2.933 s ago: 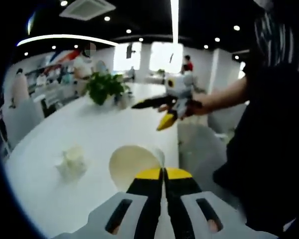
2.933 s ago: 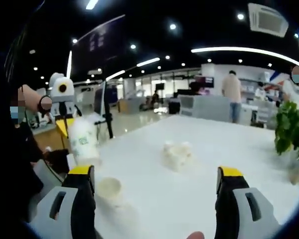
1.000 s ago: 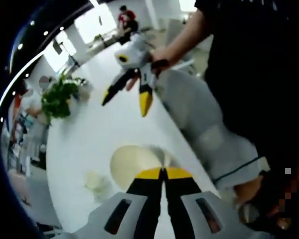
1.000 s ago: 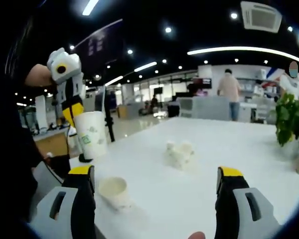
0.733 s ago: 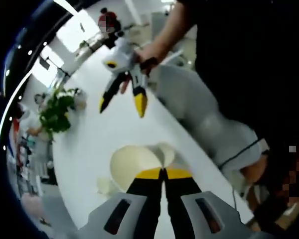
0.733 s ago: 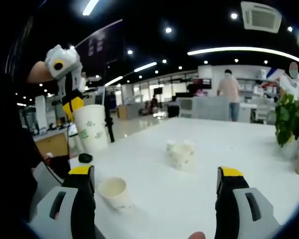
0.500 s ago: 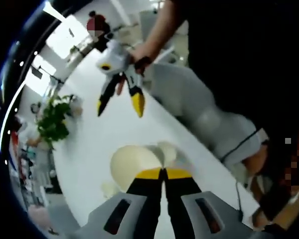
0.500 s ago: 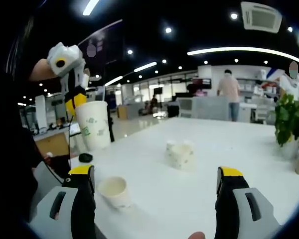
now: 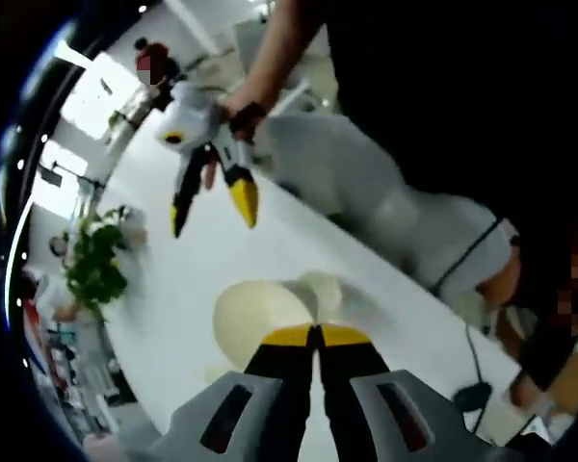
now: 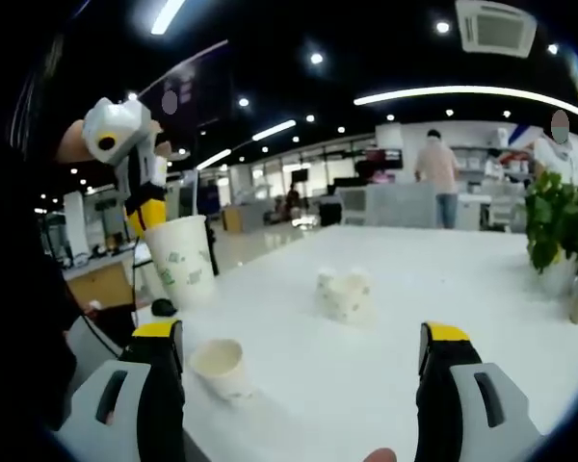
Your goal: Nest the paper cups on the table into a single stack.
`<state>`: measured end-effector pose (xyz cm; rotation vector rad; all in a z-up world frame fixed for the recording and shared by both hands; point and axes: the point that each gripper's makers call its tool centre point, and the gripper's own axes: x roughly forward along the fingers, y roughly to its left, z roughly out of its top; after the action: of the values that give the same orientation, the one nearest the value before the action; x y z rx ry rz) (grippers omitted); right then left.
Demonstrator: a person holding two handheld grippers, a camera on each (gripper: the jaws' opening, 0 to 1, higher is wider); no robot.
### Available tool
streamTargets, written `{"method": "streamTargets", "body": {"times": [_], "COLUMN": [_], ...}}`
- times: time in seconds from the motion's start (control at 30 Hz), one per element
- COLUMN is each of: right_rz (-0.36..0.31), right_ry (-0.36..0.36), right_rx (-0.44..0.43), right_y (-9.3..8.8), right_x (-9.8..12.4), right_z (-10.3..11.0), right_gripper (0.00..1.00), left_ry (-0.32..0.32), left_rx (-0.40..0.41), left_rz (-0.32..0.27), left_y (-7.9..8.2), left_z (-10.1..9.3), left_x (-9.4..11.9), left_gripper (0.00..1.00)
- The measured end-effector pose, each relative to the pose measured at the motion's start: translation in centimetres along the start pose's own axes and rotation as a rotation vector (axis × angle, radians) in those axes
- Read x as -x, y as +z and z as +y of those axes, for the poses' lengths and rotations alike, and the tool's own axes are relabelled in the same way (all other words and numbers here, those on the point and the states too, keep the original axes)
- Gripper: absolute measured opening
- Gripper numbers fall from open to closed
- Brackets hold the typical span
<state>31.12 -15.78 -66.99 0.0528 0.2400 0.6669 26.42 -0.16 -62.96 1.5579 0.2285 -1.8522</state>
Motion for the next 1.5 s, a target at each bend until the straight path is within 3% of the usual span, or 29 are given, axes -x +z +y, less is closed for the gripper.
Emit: {"method": "streamTargets", "body": {"times": [0.13,0.33,0.47,0.97,1.5], "right_rz": [0.001,-0.002,-0.003,-0.001,-0.001], "right_ry": [-0.006,-0.012,-0.021,-0.039,-0.051], "right_rx": [-0.007,-0.013,-0.019,-0.037,-0.046], "right_y": [-0.1,0.0,-0.1,-0.3,-0.5], "right_x": [0.3,0.7,1.0,1.8,2.3], "right_z": [-0.2,-0.6,-1.0,-1.4,-1.7], "right_gripper": [1.00,1.00,1.00,1.00,1.00], "left_ry": [0.001,-0.016,-0.023,-0.060,-0.091], "left_rx": [0.001,-0.076,-0.083,-0.087,-0.062], "left_rz": [-0.011,0.025,0.035,0.054,0.043], "left_y": [0.2,-0.8,-1.0,-1.7,-1.8], "left_z": [0.2,-0.2,-0.5,-2.0,-2.3], "left_x": [-0.8,-2.3,-3.0,-5.9,-8.3], "left_gripper": [0.00,0.00,0.00,0.00,0.00]}}
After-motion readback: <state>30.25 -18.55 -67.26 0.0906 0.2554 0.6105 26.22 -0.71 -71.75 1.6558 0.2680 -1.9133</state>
